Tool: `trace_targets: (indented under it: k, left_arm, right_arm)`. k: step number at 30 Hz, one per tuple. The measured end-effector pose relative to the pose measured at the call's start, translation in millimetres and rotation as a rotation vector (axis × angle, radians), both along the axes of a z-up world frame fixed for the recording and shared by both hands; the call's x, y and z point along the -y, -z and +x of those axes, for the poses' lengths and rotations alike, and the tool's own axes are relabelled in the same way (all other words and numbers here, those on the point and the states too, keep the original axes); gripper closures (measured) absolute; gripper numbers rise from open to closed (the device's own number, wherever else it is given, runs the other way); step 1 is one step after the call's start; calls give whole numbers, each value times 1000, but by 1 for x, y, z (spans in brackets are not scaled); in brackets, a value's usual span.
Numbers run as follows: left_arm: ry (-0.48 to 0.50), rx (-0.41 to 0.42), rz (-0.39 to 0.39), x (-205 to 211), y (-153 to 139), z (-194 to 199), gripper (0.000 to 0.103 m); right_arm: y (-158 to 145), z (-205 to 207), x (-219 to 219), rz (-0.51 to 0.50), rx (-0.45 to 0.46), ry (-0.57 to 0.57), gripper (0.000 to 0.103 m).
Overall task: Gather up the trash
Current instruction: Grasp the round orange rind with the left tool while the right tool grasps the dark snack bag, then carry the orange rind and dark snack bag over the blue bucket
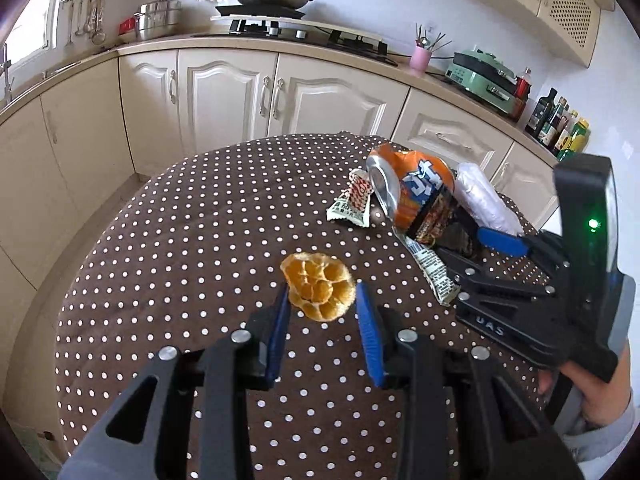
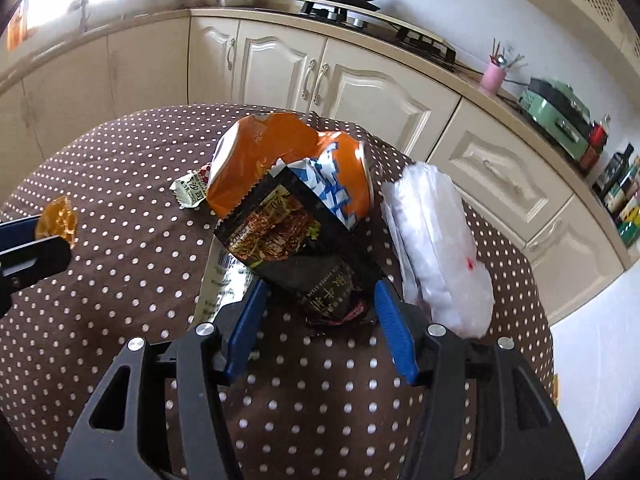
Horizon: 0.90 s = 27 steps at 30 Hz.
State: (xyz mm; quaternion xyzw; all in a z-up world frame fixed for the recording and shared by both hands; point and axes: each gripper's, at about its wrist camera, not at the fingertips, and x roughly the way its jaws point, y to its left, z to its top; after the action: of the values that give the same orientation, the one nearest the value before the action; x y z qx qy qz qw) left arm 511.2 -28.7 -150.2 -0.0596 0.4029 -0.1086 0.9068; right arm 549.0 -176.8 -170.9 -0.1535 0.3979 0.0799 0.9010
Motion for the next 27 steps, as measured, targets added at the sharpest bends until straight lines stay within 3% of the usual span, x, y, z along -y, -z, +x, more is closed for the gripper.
trace_targets:
  k: [6,10,12,14,19,27]
  left_arm:
    - [8,-1,-5,-6,1,-4,71]
    - [9,-4,-12,-10,2,-9,71]
    - [9,-5,-14,-11,1,-11,71]
    - [8,0,-15,-14,0,-17,71]
    - [-3,16,-15,-23,-11,-31,71]
    - [-60,66,-49,-55,-39,-69,71]
  right_arm:
    - [0,11,6,14,-55,-33,49]
    - [0,13,5,47,-76,-68,78]
    - [0,8,0,38,-65,-64,83]
    - [0,0,-3,17,-39,-49,85]
    - [-22,-28,1,94,19,-37,85]
    - [-69,-87,-37,199,93,-143,85]
